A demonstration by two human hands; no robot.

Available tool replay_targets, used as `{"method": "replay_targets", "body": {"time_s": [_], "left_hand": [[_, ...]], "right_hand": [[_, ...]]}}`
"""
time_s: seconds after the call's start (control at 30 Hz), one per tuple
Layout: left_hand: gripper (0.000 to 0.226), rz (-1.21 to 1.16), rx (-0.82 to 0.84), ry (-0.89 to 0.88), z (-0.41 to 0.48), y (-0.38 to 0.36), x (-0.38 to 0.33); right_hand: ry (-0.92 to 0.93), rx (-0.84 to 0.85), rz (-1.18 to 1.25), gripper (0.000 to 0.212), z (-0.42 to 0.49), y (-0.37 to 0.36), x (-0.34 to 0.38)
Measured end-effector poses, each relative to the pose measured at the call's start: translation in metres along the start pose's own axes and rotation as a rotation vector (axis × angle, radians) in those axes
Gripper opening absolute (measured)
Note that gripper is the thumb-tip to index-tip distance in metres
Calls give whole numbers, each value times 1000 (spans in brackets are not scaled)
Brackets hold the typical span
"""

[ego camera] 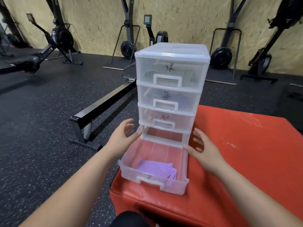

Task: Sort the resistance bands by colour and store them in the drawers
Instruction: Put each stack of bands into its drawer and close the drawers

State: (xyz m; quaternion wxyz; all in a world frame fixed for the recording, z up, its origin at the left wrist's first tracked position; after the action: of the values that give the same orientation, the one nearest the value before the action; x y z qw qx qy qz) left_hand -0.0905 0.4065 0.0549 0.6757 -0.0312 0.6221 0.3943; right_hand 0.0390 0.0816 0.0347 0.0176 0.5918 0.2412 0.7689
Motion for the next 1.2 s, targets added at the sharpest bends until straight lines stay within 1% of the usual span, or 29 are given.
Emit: {"method": "replay_targets", "body": {"time_s": [0.1,0.17,0.23,0.33,0.47,0.53,0.57,0.7,0.87,1.0,1.2], "left_hand": [[85,-95,23,52,-44,18,22],[82,-155,49,94,-69,25,35],[78,-142,65,123,-88,28,46],[75,-61,97,135,-104,28,61],[50,39,54,121,-106,25,65],[42,50,35,123,-102,22,63],[43,48,33,125,-98,21,63],[61,63,11,109,-80,14,66],[62,97,-23,87,-53,0,58],[67,155,-35,56,-30,-13,52],[83,193,-31,49,14,-33,56]], "right_hand": [[19,65,37,118,-41,1,-14],[68,126,10,119,-64,-2,-19],[95,169,-9,117,-81,-6,-19],[122,153,-52,116,-89,-14,-20],[147,98,-63,112,-90,-19,-18],[155,77,-65,112,-89,-21,-17],[153,62,-66,113,-86,-21,-16],[121,15,-98,117,-71,-21,-20],[57,-39,-112,119,-45,-21,-28],[15,-63,-137,119,-21,-20,-37],[-19,-94,-167,117,18,-21,-49]]}}
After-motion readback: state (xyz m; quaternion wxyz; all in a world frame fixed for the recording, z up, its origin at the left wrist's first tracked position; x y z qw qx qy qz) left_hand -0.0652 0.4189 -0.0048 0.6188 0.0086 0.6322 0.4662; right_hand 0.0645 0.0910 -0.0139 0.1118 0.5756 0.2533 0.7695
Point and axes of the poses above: each hand's wrist, its own z-axis towards the middle knuckle, its own y-axis out of the back of the hand, x = y × z, the point moved 3 cm from there along z, towards the middle knuckle, and after that the axes turned 7 degrees about -x, right-handed, at the moved point
